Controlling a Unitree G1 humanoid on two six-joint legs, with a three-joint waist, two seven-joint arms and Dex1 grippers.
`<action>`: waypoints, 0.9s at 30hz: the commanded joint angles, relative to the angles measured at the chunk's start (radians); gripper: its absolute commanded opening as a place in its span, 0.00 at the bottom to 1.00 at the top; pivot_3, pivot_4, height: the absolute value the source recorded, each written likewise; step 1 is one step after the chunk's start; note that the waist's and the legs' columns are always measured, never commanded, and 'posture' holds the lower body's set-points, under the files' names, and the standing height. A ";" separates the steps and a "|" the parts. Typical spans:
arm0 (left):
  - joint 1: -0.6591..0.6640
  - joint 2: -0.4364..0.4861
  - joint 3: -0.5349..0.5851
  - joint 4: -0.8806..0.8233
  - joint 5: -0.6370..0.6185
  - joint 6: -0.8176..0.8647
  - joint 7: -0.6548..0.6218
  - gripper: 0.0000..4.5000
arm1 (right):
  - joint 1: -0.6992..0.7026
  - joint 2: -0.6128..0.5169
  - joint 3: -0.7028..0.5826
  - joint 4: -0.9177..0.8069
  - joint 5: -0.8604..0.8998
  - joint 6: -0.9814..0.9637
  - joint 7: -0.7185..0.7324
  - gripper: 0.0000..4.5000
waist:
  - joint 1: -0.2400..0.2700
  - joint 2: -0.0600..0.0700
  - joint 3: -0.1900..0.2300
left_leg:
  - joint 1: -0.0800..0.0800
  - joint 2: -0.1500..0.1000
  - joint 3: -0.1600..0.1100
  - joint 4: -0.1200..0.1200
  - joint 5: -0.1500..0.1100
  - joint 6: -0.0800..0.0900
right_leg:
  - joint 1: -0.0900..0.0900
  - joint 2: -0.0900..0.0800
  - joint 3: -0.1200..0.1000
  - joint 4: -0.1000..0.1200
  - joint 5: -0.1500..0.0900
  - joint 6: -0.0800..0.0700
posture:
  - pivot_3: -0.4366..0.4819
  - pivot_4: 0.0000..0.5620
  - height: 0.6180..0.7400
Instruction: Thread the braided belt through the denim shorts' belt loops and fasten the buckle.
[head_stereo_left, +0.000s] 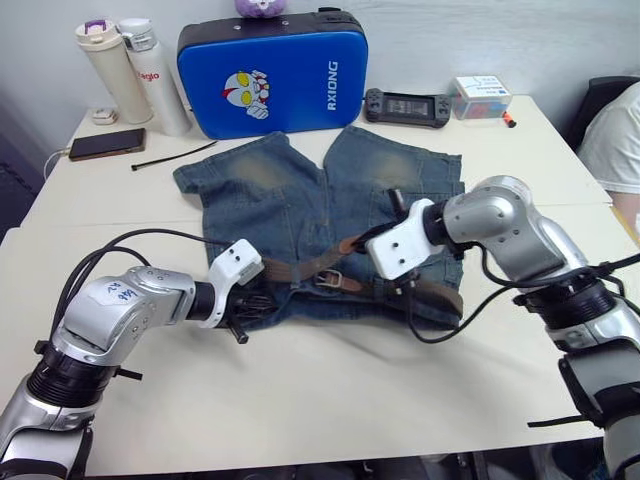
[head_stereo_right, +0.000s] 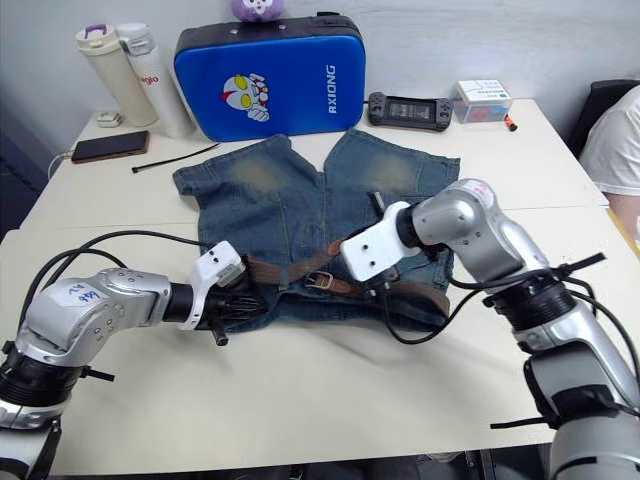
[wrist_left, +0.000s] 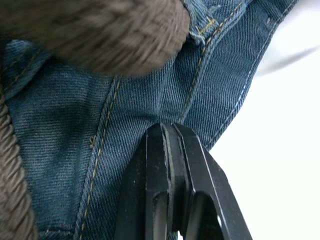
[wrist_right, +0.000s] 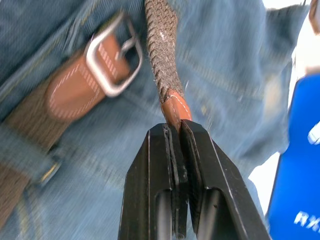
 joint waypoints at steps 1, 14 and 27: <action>0.030 0.016 -0.035 0.026 0.044 0.011 -0.007 0.00 | 0.036 -0.093 -0.111 -0.002 0.063 0.047 0.045 0.02 | -0.001 0.000 0.000 | 0.000 0.000 0.000 0.000 0.000 0.000 | 0.000 0.000 0.000 0.000 0.000 0.000 | 0.48 0.27 0.38; 0.006 0.089 -0.030 0.061 0.073 -0.033 -0.102 0.00 | 0.170 -0.273 -0.259 -0.130 0.288 0.302 0.211 0.02 | -0.006 0.001 0.000 | 0.000 0.002 0.001 -0.001 0.000 0.000 | -0.001 0.000 0.000 -0.002 0.000 0.000 | 0.48 0.27 0.38; 0.108 0.314 0.166 -0.010 -0.005 -0.149 -0.330 0.20 | 0.111 -0.163 -0.217 -0.216 0.370 0.417 0.256 0.00 | -0.013 0.004 0.003 | -0.001 0.003 0.000 -0.002 -0.001 -0.002 | -0.004 0.002 0.000 -0.005 0.000 0.000 | 0.48 0.27 0.38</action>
